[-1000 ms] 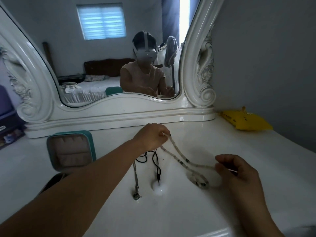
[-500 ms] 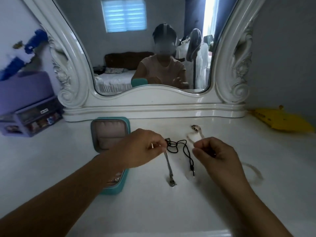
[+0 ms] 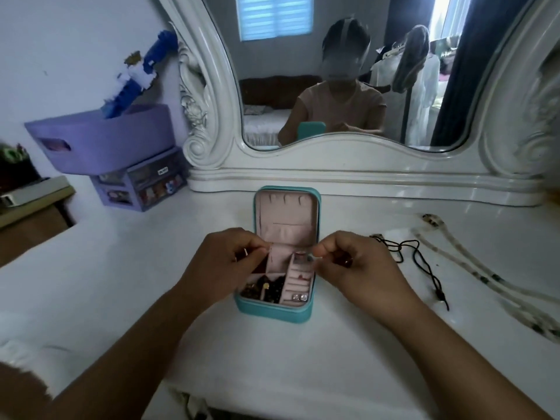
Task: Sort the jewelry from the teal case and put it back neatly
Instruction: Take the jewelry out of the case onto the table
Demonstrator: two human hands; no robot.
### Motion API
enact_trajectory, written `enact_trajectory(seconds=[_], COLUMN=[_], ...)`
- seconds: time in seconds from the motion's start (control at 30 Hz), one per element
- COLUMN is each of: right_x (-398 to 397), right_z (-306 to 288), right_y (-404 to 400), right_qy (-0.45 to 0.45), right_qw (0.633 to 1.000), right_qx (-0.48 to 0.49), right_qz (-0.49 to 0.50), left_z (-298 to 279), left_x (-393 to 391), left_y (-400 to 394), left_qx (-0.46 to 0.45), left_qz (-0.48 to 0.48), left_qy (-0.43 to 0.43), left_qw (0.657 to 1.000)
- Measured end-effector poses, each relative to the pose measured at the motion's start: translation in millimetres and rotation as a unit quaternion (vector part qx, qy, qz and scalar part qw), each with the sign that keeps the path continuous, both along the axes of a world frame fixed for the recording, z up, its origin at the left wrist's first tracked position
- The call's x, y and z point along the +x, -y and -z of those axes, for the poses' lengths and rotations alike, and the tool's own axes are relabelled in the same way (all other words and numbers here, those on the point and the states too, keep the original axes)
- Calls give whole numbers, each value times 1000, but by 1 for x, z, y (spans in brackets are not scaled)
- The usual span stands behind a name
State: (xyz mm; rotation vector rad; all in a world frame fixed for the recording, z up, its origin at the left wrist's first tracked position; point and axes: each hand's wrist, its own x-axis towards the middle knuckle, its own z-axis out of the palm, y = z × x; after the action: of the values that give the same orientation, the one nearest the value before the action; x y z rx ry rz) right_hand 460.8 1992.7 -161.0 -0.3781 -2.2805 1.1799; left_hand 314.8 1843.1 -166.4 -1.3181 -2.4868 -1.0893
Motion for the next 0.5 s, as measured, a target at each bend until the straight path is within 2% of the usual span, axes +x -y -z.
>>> enact_trajectory(seconds=[0.13, 0.2, 0.37, 0.5], right_x=[-2, -1, 1, 1], right_z=[1, 2, 4, 0], right_y=[5, 4, 4, 6], right_qy=[53, 79, 106, 114], right_qw=[993, 990, 988, 985], right_qx=[-33, -13, -6, -4], right_qz=[-104, -118, -115, -129], left_z=[12, 13, 16, 17], left_x=[-5, -7, 3, 6], left_y=[3, 4, 0, -8], left_qx=[87, 113, 61, 40], left_qz=[-4, 40, 235, 261], left_qy=[12, 11, -27, -73], left_qw=[996, 993, 970, 962])
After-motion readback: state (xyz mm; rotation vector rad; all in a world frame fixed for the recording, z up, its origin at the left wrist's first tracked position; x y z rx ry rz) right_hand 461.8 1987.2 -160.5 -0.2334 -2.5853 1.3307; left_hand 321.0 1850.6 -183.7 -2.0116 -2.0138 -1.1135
